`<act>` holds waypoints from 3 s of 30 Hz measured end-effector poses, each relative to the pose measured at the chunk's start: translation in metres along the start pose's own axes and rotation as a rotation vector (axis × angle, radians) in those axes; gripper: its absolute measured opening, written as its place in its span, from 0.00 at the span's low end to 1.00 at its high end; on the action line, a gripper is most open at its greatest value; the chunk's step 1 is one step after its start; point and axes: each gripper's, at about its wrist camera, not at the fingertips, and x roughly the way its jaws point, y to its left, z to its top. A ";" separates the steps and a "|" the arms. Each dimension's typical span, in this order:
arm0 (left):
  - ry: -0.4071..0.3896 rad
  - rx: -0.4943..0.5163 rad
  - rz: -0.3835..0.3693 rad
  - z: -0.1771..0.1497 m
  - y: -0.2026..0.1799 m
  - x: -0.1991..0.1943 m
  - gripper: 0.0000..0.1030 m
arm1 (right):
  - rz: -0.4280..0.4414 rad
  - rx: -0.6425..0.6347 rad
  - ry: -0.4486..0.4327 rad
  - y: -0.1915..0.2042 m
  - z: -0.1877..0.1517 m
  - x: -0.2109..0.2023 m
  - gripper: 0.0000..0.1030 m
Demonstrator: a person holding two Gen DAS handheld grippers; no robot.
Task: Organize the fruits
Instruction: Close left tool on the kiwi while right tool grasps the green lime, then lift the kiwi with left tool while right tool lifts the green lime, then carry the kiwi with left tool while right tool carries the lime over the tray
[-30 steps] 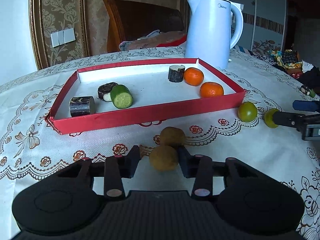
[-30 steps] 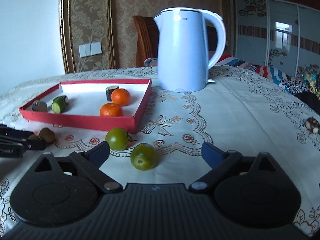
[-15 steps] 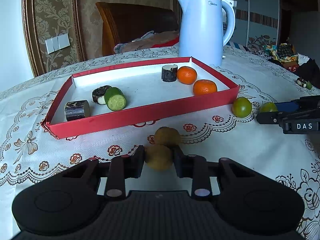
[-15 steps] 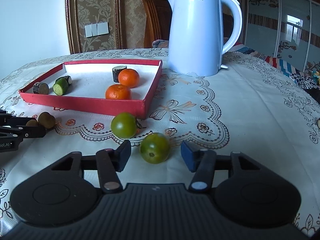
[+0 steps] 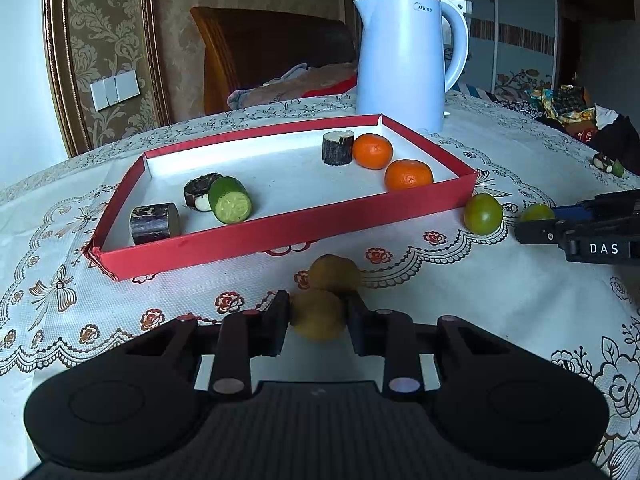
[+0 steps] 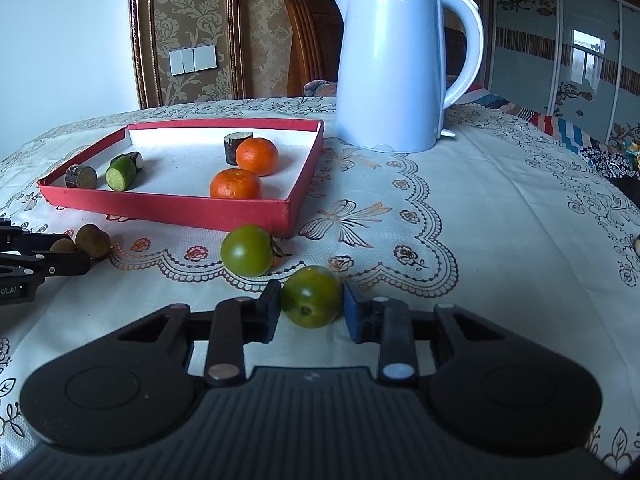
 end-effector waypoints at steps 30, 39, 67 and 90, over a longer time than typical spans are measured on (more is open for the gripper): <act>-0.060 0.011 0.016 0.000 -0.001 -0.011 0.29 | -0.038 0.036 -0.132 -0.003 0.003 -0.018 0.29; -0.151 -0.053 0.049 0.006 0.010 -0.024 0.29 | -0.013 0.036 -0.153 0.008 0.012 -0.020 0.29; -0.100 -0.226 0.254 0.049 0.068 0.034 0.29 | 0.025 -0.002 -0.087 0.093 0.082 0.070 0.29; -0.072 -0.242 0.236 0.044 0.075 0.034 0.29 | 0.059 -0.033 -0.071 0.109 0.083 0.082 0.29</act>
